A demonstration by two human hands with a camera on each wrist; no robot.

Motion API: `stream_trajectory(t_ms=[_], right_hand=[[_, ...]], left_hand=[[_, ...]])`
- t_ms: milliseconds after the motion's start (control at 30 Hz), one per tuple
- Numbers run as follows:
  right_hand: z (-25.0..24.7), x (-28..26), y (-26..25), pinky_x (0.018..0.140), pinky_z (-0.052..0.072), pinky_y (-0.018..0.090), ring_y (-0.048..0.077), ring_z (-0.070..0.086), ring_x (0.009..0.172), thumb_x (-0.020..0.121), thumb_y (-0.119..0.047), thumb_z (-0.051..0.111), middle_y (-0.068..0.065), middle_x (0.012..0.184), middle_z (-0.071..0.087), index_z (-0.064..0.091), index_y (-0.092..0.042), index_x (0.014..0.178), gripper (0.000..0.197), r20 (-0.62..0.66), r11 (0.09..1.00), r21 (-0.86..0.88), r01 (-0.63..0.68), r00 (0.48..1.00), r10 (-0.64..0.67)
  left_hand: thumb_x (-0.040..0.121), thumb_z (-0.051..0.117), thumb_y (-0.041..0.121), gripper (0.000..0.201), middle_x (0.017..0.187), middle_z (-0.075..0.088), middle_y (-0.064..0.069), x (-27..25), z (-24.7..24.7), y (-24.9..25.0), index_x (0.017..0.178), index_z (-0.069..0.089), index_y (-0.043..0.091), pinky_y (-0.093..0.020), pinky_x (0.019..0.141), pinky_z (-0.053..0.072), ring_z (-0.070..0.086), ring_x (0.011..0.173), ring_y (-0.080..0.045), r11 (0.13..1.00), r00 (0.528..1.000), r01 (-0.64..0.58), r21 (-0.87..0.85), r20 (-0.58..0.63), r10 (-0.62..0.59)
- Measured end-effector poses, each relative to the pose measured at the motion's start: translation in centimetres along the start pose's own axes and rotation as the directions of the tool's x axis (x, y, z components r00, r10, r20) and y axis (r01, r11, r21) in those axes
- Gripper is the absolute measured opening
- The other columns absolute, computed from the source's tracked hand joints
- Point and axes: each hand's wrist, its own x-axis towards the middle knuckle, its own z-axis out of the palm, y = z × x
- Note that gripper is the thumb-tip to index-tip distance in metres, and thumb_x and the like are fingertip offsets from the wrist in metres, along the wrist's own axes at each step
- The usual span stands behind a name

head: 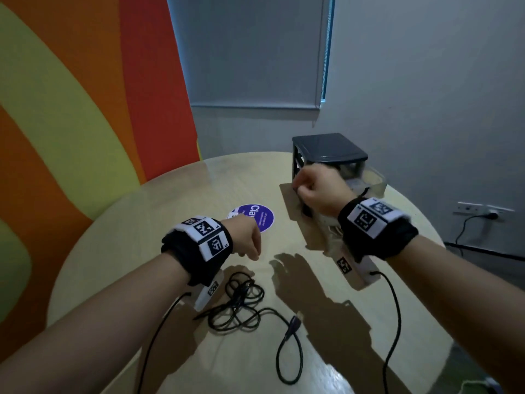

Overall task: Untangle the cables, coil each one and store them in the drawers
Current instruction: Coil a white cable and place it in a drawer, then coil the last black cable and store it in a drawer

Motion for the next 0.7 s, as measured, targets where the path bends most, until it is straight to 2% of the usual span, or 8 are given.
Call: stream_trajectory(t_ms=[100, 233, 300, 367, 467, 533, 600, 700], right_hand=[[3.1, -3.3, -0.4, 0.076, 0.044, 0.024, 0.024, 0.063, 0.088, 0.086, -0.008, 0.054, 0.011, 0.097, 0.069, 0.069, -0.006, 0.097, 0.018, 0.250, 0.995, -0.022, 0.101, 0.964, -0.092], [6.1, -7.2, 0.0, 0.071, 0.043, 0.021, 0.012, 0.057, 0.076, 0.087, -0.028, 0.063, 0.006, 0.091, 0.070, 0.069, -0.010, 0.094, 0.021, 0.522, 0.984, -0.066, 0.163, 0.846, -0.105], [7.2, -8.8, -0.2, 0.074, 0.048, 0.025, 0.012, 0.058, 0.078, 0.082, -0.047, 0.065, 0.002, 0.092, 0.070, 0.069, -0.013, 0.094, 0.036, 0.624, 0.984, -0.091, 0.150, 0.779, -0.061], [8.2, -10.1, -0.7, 0.078, 0.051, 0.030, 0.016, 0.062, 0.086, 0.078, -0.053, 0.067, 0.002, 0.096, 0.070, 0.068, -0.014, 0.099, 0.044, 0.669, 0.986, -0.109, 0.125, 0.743, -0.020], [9.0, -11.1, -1.4, 0.078, 0.047, 0.030, 0.022, 0.060, 0.095, 0.081, -0.039, 0.068, 0.006, 0.105, 0.067, 0.063, -0.013, 0.107, 0.037, 0.652, 0.974, -0.154, 0.166, 0.758, -0.026], [9.2, -11.4, -1.9, 0.075, 0.044, 0.032, 0.028, 0.058, 0.093, 0.089, -0.030, 0.059, 0.013, 0.106, 0.065, 0.062, -0.007, 0.105, 0.028, 0.628, 0.956, -0.220, 0.195, 0.778, -0.014], [9.2, -11.6, -2.2, 0.072, 0.039, 0.032, 0.032, 0.056, 0.096, 0.093, -0.023, 0.049, 0.018, 0.110, 0.060, 0.058, -0.005, 0.103, 0.022, 0.613, 0.937, -0.291, 0.195, 0.790, 0.026], [8.6, -11.7, -2.2, 0.074, 0.036, 0.034, 0.033, 0.053, 0.105, 0.092, -0.010, 0.043, 0.017, 0.117, 0.053, 0.048, -0.012, 0.101, 0.011, 0.558, 0.928, -0.339, 0.152, 0.827, 0.068]], left_hand=[[0.080, 0.071, 0.016, 0.015, 0.056, 0.056, 0.006, -2.1, 1.1, -0.5, 0.092, 0.072, 0.008, -0.014, 0.046, 0.041, 0.053, 0.050, -0.005, 0.997, 0.997, 0.034, 0.073, 0.069, -0.039], [0.073, 0.077, 0.035, 0.028, 0.079, 0.068, 0.000, -4.9, 3.2, -0.9, 0.089, 0.070, 0.014, -0.023, 0.062, 0.045, 0.059, 0.071, -0.014, 0.995, 1.000, 0.008, 0.102, 0.026, -0.011], [0.065, 0.080, 0.045, 0.038, 0.088, 0.068, 0.001, -6.1, 4.8, -0.6, 0.088, 0.066, 0.018, -0.027, 0.069, 0.048, 0.059, 0.078, -0.014, 0.997, 1.000, -0.006, 0.078, 0.015, 0.005], [0.060, 0.082, 0.046, 0.044, 0.092, 0.065, 0.001, -6.6, 6.2, -0.3, 0.089, 0.061, 0.020, -0.031, 0.071, 0.050, 0.059, 0.083, -0.017, 0.994, 1.000, -0.003, 0.106, 0.030, 0.000], [0.066, 0.078, 0.028, 0.036, 0.099, 0.062, -0.004, -6.4, 7.3, -0.4, 0.094, 0.057, 0.017, -0.029, 0.067, 0.044, 0.058, 0.090, -0.023, 0.988, 1.000, -0.011, 0.154, -0.023, 0.015], [0.073, 0.071, 0.021, 0.029, 0.103, 0.058, -0.006, -6.4, 7.9, -0.3, 0.098, 0.057, 0.013, -0.027, 0.069, 0.041, 0.056, 0.095, -0.025, 0.981, 0.995, -0.021, 0.191, -0.091, 0.039], [0.076, 0.066, 0.025, 0.025, 0.105, 0.054, -0.005, -6.3, 8.5, -0.2, 0.096, 0.057, 0.013, -0.028, 0.069, 0.041, 0.055, 0.096, -0.025, 0.980, 0.984, -0.013, 0.197, -0.170, 0.048], [0.081, 0.062, 0.038, 0.024, 0.098, 0.051, -0.002, -6.2, 8.6, -0.7, 0.092, 0.060, 0.017, -0.027, 0.066, 0.038, 0.054, 0.091, -0.022, 0.987, 0.962, 0.011, 0.161, -0.271, 0.033]])
